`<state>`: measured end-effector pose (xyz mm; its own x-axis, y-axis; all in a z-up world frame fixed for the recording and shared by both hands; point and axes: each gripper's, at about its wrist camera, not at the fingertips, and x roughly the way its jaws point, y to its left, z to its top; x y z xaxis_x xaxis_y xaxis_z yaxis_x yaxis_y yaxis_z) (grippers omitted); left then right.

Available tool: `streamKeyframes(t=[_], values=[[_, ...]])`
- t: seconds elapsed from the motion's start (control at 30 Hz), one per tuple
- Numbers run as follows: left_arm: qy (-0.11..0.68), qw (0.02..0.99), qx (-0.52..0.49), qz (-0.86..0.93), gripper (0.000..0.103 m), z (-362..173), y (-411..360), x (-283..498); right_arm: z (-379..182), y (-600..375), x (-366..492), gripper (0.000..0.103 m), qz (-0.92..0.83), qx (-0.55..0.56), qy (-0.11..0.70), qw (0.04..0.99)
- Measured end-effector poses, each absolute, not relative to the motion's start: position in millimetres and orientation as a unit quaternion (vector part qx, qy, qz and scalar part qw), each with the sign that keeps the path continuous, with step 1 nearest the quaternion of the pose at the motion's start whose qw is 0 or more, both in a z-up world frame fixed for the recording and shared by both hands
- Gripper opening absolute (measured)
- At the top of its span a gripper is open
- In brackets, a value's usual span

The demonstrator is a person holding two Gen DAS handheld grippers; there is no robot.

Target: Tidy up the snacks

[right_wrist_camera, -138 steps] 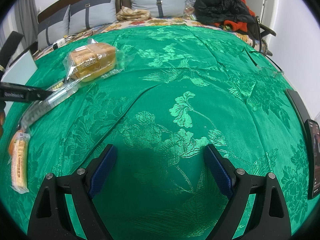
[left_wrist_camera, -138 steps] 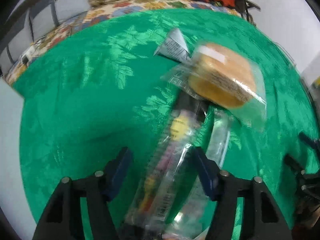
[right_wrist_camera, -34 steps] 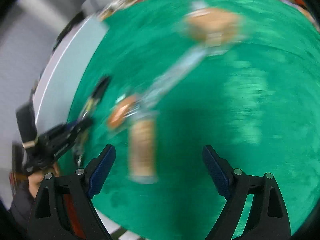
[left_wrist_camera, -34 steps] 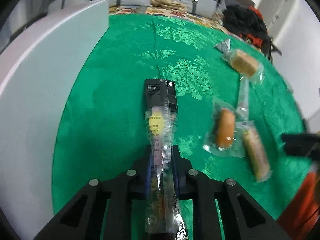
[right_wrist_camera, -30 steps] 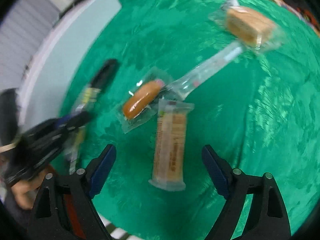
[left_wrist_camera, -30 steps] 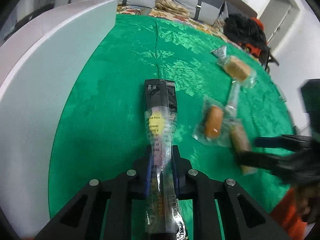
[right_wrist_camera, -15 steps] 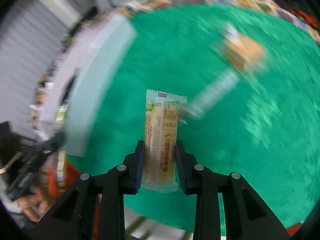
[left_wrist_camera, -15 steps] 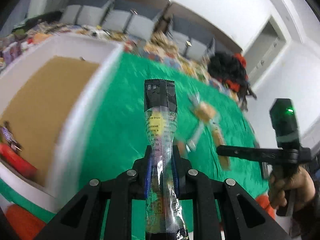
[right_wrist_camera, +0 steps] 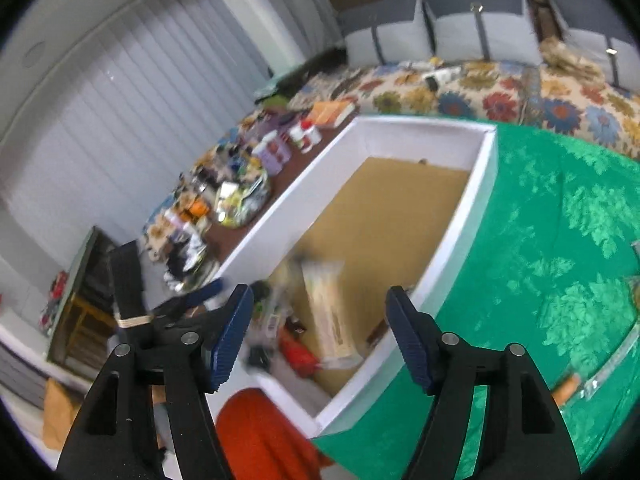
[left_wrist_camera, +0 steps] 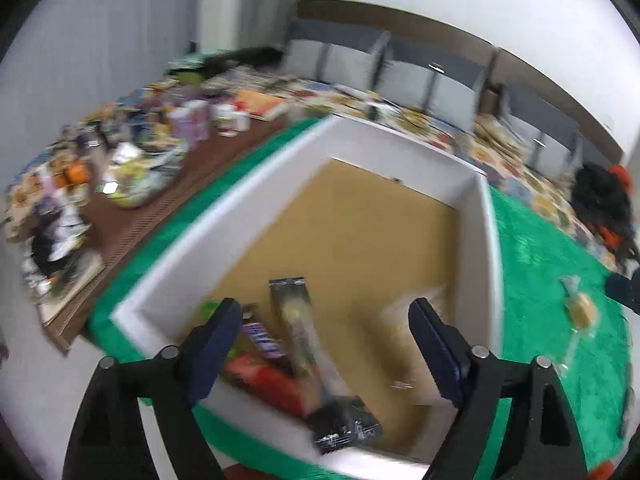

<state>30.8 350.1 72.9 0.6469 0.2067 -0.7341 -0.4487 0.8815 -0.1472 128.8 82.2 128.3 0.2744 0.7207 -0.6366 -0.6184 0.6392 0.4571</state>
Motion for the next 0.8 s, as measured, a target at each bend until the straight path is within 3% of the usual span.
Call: streamKeyframes(t=[0.17,0.33,0.4,0.47,0.6,0.8], values=[[0.357,0.895,-0.225,0.145,0.086,66.1,339.1,6.2,86.1,25.6,128.6,0.073,0.337,-0.010,0.420,0.842],[0.334,0.918,-0.215,0.005,0.086,84.4,250.3,7.4,-1.5,-89.8,145.3,0.073,0.182,-0.053,0.471,0.862],[0.334,0.921,-0.192,-0.051,0.089,87.6,204.4,12.7,-23.1,-146.6,144.3,0.073,0.119,-0.041,0.477,0.870],[0.344,0.918,-0.173,-0.092,0.103,81.3,162.9,22.4,-31.1,-190.3,141.7,0.073,0.074,-0.024,0.477,0.876],[0.419,0.891,-0.130,-0.117,0.103,19.7,90.4,58.8,-40.0,-246.2,139.5,0.073,0.018,0.004,0.472,0.881],[0.474,0.875,-0.074,-0.060,0.101,-54.0,66.8,86.8,-60.7,-262.7,148.2,0.076,0.008,0.006,0.475,0.880]])
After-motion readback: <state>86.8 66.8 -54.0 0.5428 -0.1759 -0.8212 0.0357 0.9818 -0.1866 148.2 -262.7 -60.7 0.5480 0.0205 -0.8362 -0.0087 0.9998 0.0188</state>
